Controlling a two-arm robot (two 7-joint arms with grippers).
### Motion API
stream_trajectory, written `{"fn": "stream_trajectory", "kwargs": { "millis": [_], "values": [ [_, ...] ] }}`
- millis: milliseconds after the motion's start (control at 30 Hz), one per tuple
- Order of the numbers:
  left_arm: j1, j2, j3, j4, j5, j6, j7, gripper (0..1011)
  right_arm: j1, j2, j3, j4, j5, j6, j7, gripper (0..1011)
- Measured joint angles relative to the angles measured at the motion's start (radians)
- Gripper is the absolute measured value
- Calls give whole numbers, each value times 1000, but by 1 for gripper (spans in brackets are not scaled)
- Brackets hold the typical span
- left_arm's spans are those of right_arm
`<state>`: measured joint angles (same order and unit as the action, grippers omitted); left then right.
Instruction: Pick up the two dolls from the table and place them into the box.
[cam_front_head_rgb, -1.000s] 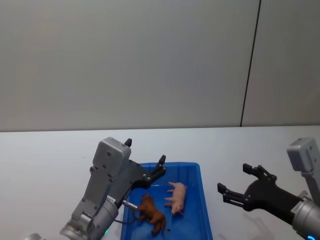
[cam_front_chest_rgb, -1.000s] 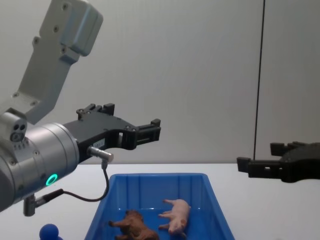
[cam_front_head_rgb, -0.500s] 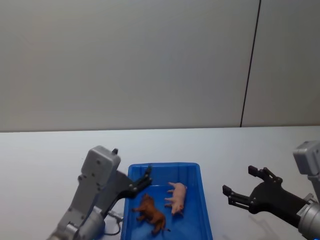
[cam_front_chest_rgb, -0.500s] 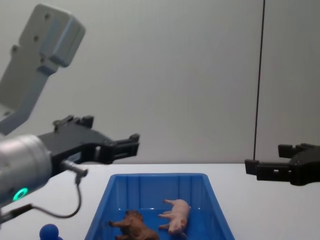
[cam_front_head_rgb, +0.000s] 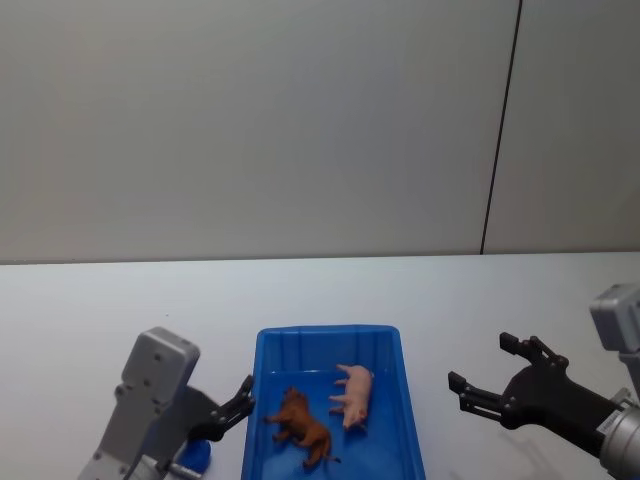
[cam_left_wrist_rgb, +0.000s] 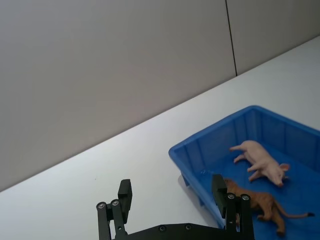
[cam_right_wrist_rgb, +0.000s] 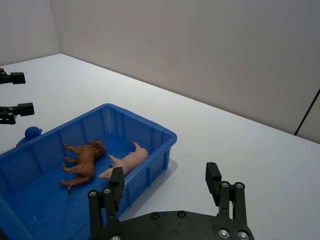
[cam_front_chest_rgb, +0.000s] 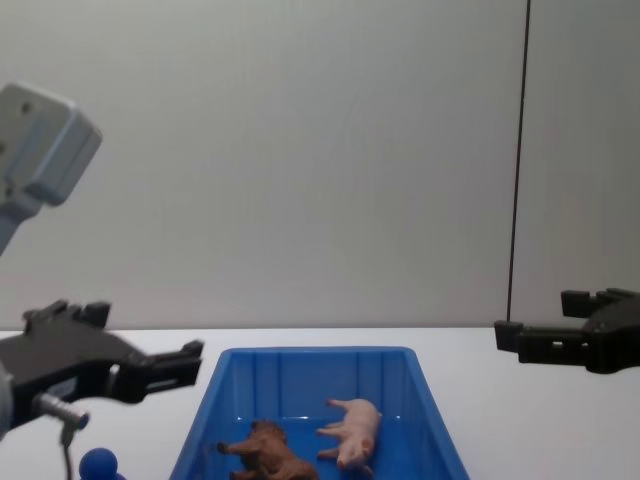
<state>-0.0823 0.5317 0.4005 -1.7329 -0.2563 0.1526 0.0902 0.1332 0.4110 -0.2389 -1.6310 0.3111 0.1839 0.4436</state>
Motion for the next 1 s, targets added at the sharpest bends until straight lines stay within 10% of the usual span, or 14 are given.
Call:
{"fn": "stream_trajectory", "kwargs": {
  "millis": [1000],
  "values": [
    [82, 50, -38, 93, -101, -20, -10, 1003, -3, 3, 1, -2, 1, -1, -1, 1001]
  ]
}}
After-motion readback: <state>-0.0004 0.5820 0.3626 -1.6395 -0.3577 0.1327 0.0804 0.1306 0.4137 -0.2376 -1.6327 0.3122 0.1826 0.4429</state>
